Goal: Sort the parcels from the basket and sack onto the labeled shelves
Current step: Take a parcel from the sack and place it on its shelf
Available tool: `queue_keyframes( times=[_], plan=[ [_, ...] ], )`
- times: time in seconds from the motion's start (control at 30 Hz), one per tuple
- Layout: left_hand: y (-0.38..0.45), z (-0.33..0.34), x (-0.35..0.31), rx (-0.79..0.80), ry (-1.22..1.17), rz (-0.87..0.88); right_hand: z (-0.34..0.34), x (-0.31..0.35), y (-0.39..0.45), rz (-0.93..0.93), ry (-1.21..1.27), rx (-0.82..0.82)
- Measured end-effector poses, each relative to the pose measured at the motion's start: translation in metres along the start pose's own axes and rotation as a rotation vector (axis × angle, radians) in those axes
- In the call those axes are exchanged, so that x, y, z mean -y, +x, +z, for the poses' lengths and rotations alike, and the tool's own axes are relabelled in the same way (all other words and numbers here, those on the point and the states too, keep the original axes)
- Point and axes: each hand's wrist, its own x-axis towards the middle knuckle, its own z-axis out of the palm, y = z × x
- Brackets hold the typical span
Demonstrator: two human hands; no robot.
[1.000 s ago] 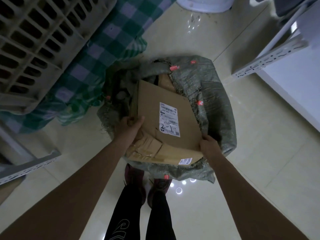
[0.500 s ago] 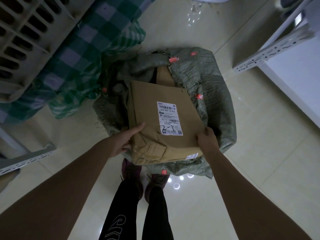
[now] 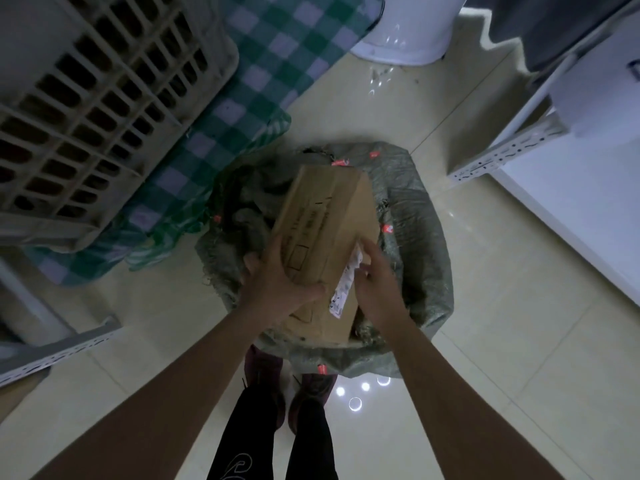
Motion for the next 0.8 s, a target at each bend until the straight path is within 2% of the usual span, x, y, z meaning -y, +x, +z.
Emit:
queue_keyframes(
  times=[0.1, 0.2, 0.3, 0.4, 0.47, 0.53, 0.7, 0.8],
  plan=[
    [-0.003, -0.019, -0.018, -0.012, 0.265, 0.181, -0.025, 0.021, -0.001, -0.333, -0.435, -0.165],
    [0.001, -0.031, -0.029, -0.034, 0.603, 0.29, -0.045, 0.036, 0.012, -0.517, -0.81, -0.25],
    [0.008, -0.034, -0.031, -0.038, 0.93, 0.388, -0.052, 0.041, 0.028, -0.569, -1.119, -0.1],
    [0.015, -0.031, -0.022, -0.001, 1.135, 0.479, -0.043, 0.048, 0.036, -0.487, -1.355, 0.151],
    [0.016, -0.028, -0.016, -0.004, 1.224, 0.52, -0.03, 0.049, 0.039, -0.391, -1.385, 0.301],
    [0.018, -0.025, -0.011, -0.019, 1.236, 0.538, -0.014, 0.041, 0.038, -0.356, -1.362, 0.37],
    [0.023, -0.016, 0.001, -0.092, 1.234, 0.615, 0.004, 0.009, 0.027, -0.415, -1.362, 0.251],
    [0.024, -0.009, 0.008, -0.149, 1.223, 0.683, 0.004, 0.002, 0.024, -0.381, -1.319, 0.226]
  ],
)
